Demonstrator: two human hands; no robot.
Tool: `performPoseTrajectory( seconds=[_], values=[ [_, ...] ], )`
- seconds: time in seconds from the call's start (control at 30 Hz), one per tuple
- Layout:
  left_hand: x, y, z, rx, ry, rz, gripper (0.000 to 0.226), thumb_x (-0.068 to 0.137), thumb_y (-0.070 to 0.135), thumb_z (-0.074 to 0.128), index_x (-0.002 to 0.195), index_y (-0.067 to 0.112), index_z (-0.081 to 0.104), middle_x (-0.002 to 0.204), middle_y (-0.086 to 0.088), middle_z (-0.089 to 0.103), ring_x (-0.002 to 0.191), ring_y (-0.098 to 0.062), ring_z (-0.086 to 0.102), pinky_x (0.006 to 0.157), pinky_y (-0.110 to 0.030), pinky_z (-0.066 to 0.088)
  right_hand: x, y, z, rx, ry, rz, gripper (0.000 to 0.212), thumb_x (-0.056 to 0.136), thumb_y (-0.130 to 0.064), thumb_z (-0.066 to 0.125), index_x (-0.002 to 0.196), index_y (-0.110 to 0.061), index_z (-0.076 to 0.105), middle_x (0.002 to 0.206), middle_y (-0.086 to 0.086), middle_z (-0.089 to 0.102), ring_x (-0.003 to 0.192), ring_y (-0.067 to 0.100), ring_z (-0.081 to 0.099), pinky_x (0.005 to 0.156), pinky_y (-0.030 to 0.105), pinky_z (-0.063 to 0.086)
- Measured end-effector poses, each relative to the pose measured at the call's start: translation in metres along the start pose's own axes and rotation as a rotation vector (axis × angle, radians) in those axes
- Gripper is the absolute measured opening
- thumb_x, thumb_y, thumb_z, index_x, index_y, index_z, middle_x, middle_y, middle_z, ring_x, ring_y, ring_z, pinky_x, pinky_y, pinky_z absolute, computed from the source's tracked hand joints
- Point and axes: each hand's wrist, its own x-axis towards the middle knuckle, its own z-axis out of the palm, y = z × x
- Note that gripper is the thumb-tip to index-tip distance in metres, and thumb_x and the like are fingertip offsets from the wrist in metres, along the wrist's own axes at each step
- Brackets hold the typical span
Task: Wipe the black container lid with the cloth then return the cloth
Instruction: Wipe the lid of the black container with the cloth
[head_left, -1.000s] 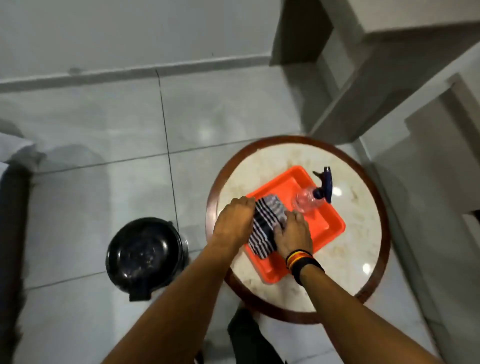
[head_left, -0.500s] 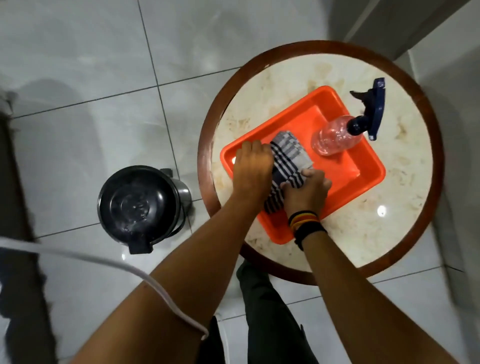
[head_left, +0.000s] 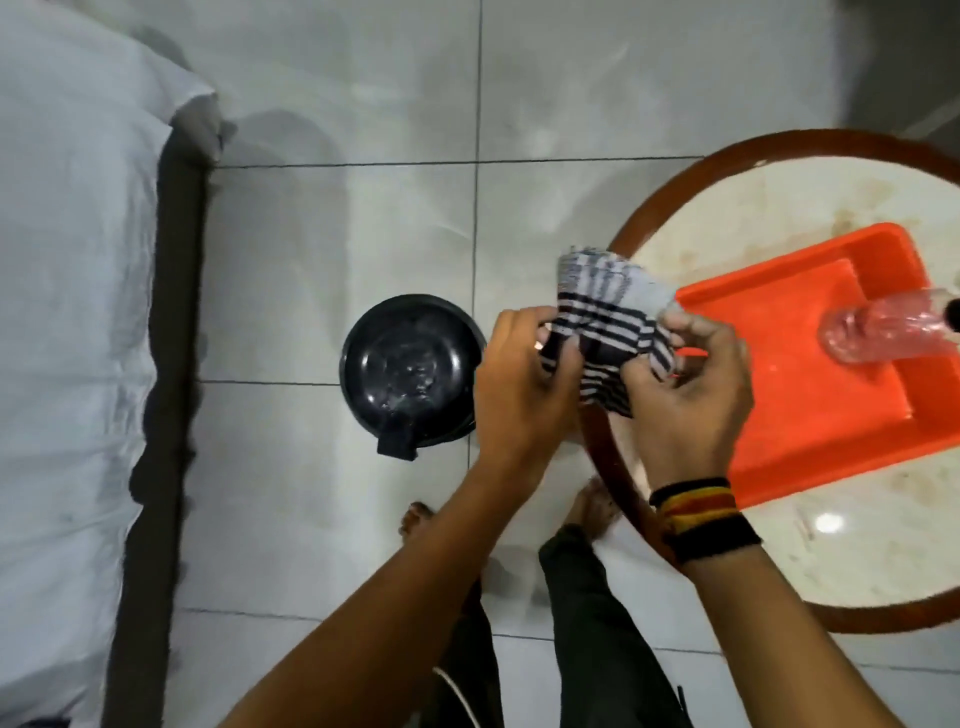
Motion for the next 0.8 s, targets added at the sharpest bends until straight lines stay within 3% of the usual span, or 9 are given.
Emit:
performPoseTrajectory(
  seconds=[0.13, 0.2, 0.27, 0.33, 0.4, 0.47, 0.57, 0.67, 0.8],
  values=[
    [-0.015, -0.075, -0.05, -0.004, 0.136, -0.198, 0.024, 0.097, 0.014, 0.071, 0.119, 0.006, 0.064, 0.114, -0.01, 0.066, 0.104, -0.022, 0.065, 0.089, -0.045, 0.059, -0.04, -0.005, 0.088, -0.041, -0.213, -0.006, 0.041, 0.071, 0.003, 0.067, 0.11, -0.012, 0.069, 0.115, 0.005, 0.059, 0.103, 0.022, 0.066, 0.098, 0.037, 0.056],
    [-0.022, -0.119, -0.061, -0.006, 0.157, -0.295, 0.028, 0.097, 0.015, 0.072, 0.121, 0.004, 0.064, 0.117, -0.012, 0.066, 0.106, -0.021, 0.065, 0.092, -0.045, 0.058, -0.051, 0.007, 0.133, -0.12, -0.297, -0.022, 0.039, 0.073, 0.003, 0.066, 0.11, -0.01, 0.07, 0.112, 0.001, 0.055, 0.1, 0.021, 0.065, 0.099, 0.029, 0.053],
    [-0.026, -0.154, -0.066, 0.003, 0.151, -0.355, 0.03, 0.097, 0.017, 0.073, 0.122, 0.004, 0.064, 0.117, -0.011, 0.066, 0.103, -0.017, 0.063, 0.091, -0.043, 0.058, -0.055, 0.022, 0.17, -0.201, -0.363, -0.037, 0.037, 0.075, 0.003, 0.064, 0.11, -0.009, 0.07, 0.114, 0.006, 0.059, 0.1, 0.023, 0.065, 0.093, 0.015, 0.044],
    [-0.029, -0.191, -0.067, 0.027, 0.124, -0.406, 0.03, 0.097, 0.02, 0.073, 0.123, 0.006, 0.063, 0.117, -0.009, 0.066, 0.101, -0.015, 0.061, 0.091, -0.043, 0.058, -0.057, 0.042, 0.207, -0.263, -0.409, -0.062, 0.036, 0.075, 0.003, 0.063, 0.109, -0.008, 0.069, 0.117, 0.012, 0.061, 0.101, 0.023, 0.064, 0.087, 0.009, 0.036],
    [-0.031, -0.23, -0.063, 0.107, 0.065, -0.447, 0.031, 0.098, 0.022, 0.07, 0.126, 0.009, 0.063, 0.12, -0.008, 0.064, 0.108, -0.021, 0.06, 0.096, -0.045, 0.055, -0.058, 0.065, 0.238, -0.315, -0.467, -0.08, 0.036, 0.078, 0.003, 0.061, 0.111, -0.009, 0.068, 0.12, 0.011, 0.06, 0.105, 0.021, 0.064, 0.091, 0.011, 0.038],
    [-0.036, -0.267, -0.056, 0.26, 0.003, -0.514, 0.04, 0.097, 0.022, 0.068, 0.135, 0.012, 0.059, 0.134, -0.009, 0.059, 0.126, -0.026, 0.053, 0.111, -0.047, 0.047, -0.061, 0.091, 0.265, -0.436, -0.559, -0.11, 0.037, 0.083, -0.001, 0.062, 0.119, -0.011, 0.065, 0.128, 0.011, 0.056, 0.117, 0.025, 0.06, 0.105, 0.024, 0.043],
    [-0.043, -0.306, -0.05, 0.407, -0.091, -0.643, 0.09, 0.088, 0.028, 0.076, 0.161, 0.009, 0.026, 0.167, -0.017, 0.026, 0.157, -0.037, 0.019, 0.131, -0.05, 0.019, -0.068, 0.117, 0.29, -0.669, -0.63, -0.246, 0.045, 0.093, -0.02, 0.063, 0.137, -0.014, 0.054, 0.155, 0.014, 0.041, 0.146, 0.034, 0.036, 0.121, 0.049, 0.034],
    [-0.043, -0.337, -0.042, 0.385, -0.264, -0.725, 0.149, 0.071, 0.052, 0.09, 0.163, 0.003, -0.016, 0.171, -0.022, -0.023, 0.158, -0.04, -0.024, 0.129, -0.055, -0.009, -0.082, 0.132, 0.314, -0.769, -0.644, -0.5, 0.067, 0.101, -0.045, 0.049, 0.159, -0.016, 0.032, 0.173, 0.016, 0.011, 0.16, 0.036, 0.009, 0.126, 0.059, 0.014],
    [-0.043, -0.368, -0.028, 0.309, -0.306, -0.77, 0.172, 0.055, 0.053, 0.099, 0.159, 0.01, -0.031, 0.165, -0.023, -0.038, 0.154, -0.042, -0.033, 0.126, -0.061, -0.01, -0.087, 0.165, 0.342, -0.97, -0.803, -0.721, 0.076, 0.105, -0.059, 0.029, 0.166, -0.02, 0.005, 0.175, 0.013, -0.001, 0.161, 0.035, -0.001, 0.124, 0.071, 0.003]
  ],
)
